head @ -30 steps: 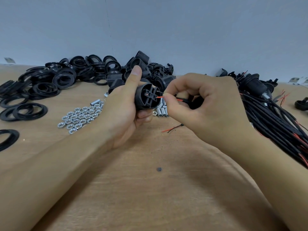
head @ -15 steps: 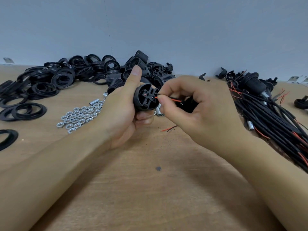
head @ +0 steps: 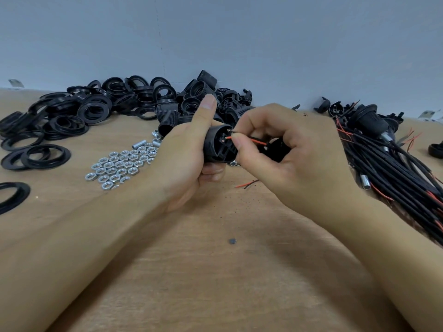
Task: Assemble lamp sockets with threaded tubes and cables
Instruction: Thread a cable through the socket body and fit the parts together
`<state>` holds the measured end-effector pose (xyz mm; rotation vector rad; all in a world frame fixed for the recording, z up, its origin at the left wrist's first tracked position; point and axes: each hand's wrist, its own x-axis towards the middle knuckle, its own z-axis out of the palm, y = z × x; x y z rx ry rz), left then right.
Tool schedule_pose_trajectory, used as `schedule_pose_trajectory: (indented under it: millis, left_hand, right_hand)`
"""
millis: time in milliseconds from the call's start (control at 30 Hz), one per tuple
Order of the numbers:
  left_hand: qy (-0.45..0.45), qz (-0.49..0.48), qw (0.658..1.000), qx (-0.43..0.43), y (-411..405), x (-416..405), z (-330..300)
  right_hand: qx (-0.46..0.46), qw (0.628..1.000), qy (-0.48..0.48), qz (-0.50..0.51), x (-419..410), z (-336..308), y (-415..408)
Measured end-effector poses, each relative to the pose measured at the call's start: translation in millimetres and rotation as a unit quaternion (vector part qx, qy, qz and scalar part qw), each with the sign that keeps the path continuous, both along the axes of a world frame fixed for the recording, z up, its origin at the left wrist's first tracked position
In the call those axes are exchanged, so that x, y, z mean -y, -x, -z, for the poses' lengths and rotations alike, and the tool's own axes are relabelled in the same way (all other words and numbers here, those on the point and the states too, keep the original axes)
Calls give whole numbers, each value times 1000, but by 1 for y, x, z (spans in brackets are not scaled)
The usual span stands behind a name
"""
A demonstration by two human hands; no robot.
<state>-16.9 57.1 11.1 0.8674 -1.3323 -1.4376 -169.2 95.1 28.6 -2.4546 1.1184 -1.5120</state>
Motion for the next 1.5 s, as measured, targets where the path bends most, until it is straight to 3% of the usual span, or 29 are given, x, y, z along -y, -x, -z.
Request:
schedule_pose_trajectory:
  millis: [367, 533, 900, 1267, 1500]
  left_hand:
    - [10, 23, 1000, 10, -1, 1, 2]
    - [28, -26, 998, 46, -1, -1, 2]
    - [-13, -8, 999, 47, -4, -7, -4]
    - [-56, 13, 998, 14, -5, -6, -9]
    - [-36, -18, 998, 44, -3, -7, -6]
  right_hand:
    - [-22, 999, 19, 14, -1, -1, 0]
    - [-48, 998, 29, 23, 0, 0, -1]
    - [-62, 998, 19, 0, 0, 1, -1]
    - [34, 998, -45, -27, 0, 0, 1]
    - [-26, 999, 1, -31, 1, 0, -2]
